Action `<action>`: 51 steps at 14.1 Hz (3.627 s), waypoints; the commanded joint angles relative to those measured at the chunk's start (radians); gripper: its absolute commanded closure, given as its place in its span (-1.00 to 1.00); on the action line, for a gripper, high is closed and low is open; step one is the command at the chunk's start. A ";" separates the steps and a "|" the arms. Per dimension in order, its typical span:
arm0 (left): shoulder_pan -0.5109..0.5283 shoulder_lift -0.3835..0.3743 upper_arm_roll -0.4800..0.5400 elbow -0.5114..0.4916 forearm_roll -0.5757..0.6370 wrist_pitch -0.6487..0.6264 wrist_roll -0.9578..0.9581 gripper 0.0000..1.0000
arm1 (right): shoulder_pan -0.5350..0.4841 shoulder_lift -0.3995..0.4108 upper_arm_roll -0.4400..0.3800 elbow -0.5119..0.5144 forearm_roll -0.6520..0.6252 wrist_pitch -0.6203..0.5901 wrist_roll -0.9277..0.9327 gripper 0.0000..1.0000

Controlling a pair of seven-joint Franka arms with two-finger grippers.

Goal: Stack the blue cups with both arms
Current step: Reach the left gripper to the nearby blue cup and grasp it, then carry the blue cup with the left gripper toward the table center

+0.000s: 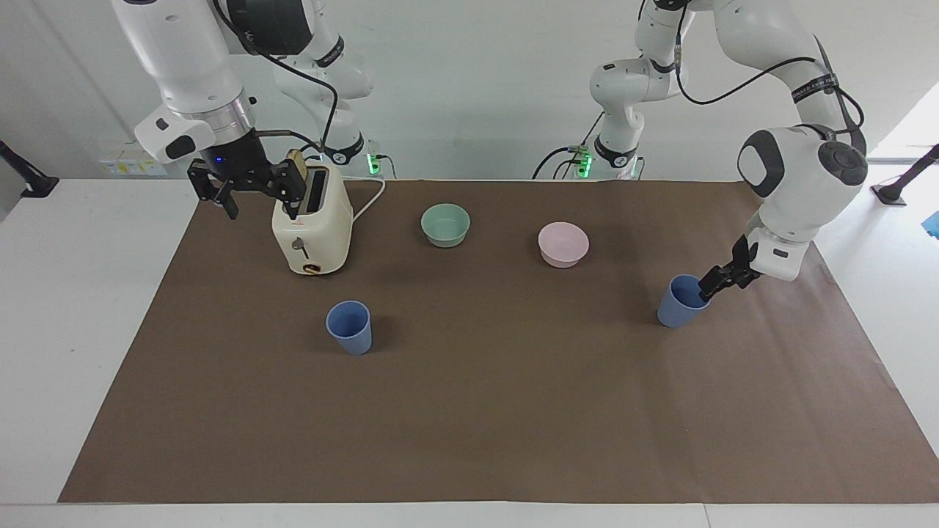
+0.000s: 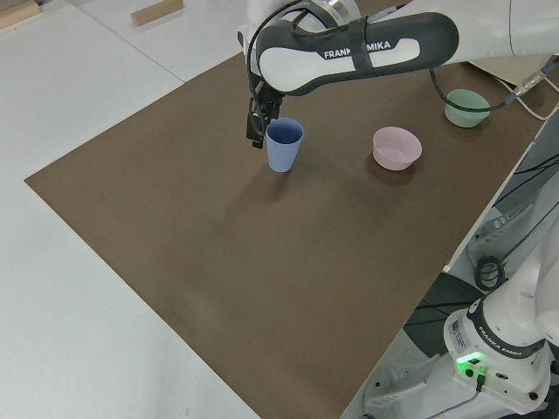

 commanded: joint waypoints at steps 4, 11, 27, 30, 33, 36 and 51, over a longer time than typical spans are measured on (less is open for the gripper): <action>0.011 -0.034 -0.009 -0.099 -0.015 0.057 -0.019 -1.00 | -0.008 -0.026 -0.002 -0.030 0.019 0.010 -0.018 -1.00; 0.010 -0.020 -0.011 -0.070 -0.083 0.054 -0.015 1.00 | -0.008 -0.026 -0.002 -0.030 0.019 0.010 -0.018 -1.00; -0.444 0.048 -0.024 0.202 0.042 -0.033 -0.665 1.00 | -0.008 -0.026 -0.002 -0.030 0.018 0.010 -0.018 -1.00; -0.510 0.099 -0.024 0.199 0.060 0.036 -0.723 1.00 | -0.008 -0.026 -0.002 -0.030 0.018 0.010 -0.018 -1.00; -0.559 0.148 -0.024 0.196 0.060 0.106 -0.759 1.00 | -0.008 -0.026 -0.002 -0.030 0.019 0.010 -0.018 -1.00; -0.578 0.147 -0.029 0.167 0.059 0.149 -0.762 1.00 | -0.008 -0.026 -0.002 -0.030 0.019 0.010 -0.018 -1.00; -0.590 0.141 -0.017 0.145 0.065 0.141 -0.777 -1.00 | -0.008 -0.026 -0.002 -0.030 0.018 0.010 -0.018 -1.00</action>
